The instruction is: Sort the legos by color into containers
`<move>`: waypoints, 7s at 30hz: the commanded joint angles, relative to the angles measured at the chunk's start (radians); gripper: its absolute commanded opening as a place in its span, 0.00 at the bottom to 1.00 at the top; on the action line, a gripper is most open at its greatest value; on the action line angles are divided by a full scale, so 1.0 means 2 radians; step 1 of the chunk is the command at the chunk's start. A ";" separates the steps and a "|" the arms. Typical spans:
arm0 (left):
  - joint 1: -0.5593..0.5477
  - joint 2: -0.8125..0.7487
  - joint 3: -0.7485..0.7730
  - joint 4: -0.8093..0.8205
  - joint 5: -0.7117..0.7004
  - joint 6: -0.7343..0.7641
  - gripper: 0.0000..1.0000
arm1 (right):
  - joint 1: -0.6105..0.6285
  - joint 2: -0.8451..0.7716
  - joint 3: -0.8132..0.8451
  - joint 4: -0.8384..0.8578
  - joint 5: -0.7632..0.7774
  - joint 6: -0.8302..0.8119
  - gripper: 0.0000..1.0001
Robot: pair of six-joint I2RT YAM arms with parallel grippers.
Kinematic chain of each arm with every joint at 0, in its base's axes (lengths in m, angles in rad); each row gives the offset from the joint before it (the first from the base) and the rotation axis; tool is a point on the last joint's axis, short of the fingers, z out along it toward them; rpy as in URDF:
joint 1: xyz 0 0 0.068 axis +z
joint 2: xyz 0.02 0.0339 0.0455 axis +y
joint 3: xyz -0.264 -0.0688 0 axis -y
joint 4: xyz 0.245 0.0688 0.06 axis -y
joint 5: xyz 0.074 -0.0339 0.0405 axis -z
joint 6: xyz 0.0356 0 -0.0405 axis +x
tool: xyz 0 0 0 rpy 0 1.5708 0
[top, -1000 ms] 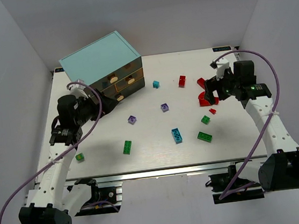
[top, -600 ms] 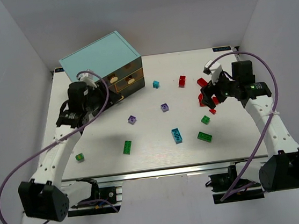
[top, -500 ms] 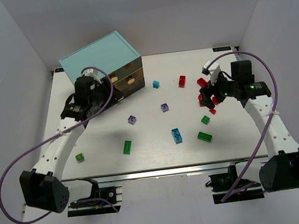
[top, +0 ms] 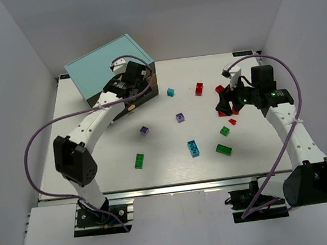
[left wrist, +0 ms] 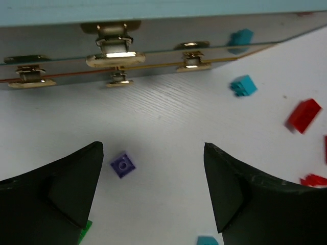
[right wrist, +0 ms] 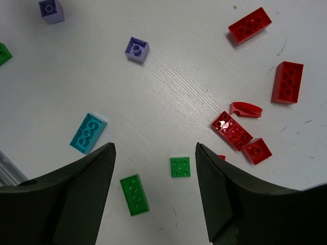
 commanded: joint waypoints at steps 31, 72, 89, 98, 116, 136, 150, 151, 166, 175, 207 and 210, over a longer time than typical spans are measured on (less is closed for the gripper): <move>0.009 0.130 0.131 0.031 -0.224 0.137 0.62 | -0.001 -0.001 -0.020 0.051 0.026 0.010 0.72; -0.093 -0.023 -0.058 0.034 -0.084 0.030 0.85 | 0.001 0.014 -0.038 0.053 0.039 0.009 0.89; -0.093 -0.327 -0.317 0.171 0.061 0.032 0.68 | -0.010 0.258 0.148 -0.010 0.208 0.243 0.58; -0.093 -0.418 -0.414 0.092 0.060 -0.041 0.86 | -0.007 0.333 0.190 -0.013 0.212 0.306 0.69; -0.093 -0.405 -0.433 0.074 0.059 -0.064 0.89 | -0.007 0.416 0.219 -0.013 0.230 0.350 0.53; -0.093 -0.434 -0.454 0.100 0.066 -0.056 0.90 | 0.037 0.342 0.258 -0.015 0.086 0.155 0.00; -0.093 -0.454 -0.455 0.101 0.069 -0.054 0.90 | 0.177 0.258 0.316 0.132 0.059 0.018 0.00; -0.093 -0.458 -0.456 0.101 0.069 -0.056 0.90 | 0.190 0.265 0.330 0.127 0.063 0.018 0.00; -0.093 -0.467 -0.453 0.106 0.074 -0.056 0.90 | 0.270 0.399 0.497 0.128 0.139 -0.056 0.00; -0.093 -0.468 -0.460 0.124 0.085 -0.051 0.91 | 0.279 0.399 0.470 0.125 0.157 -0.078 0.26; -0.098 0.135 0.022 0.252 0.252 0.183 0.82 | -0.060 0.190 0.160 -0.094 -0.073 0.107 0.79; -0.109 0.238 0.118 0.219 0.196 0.212 0.85 | -0.081 0.167 0.114 -0.076 -0.084 0.104 0.82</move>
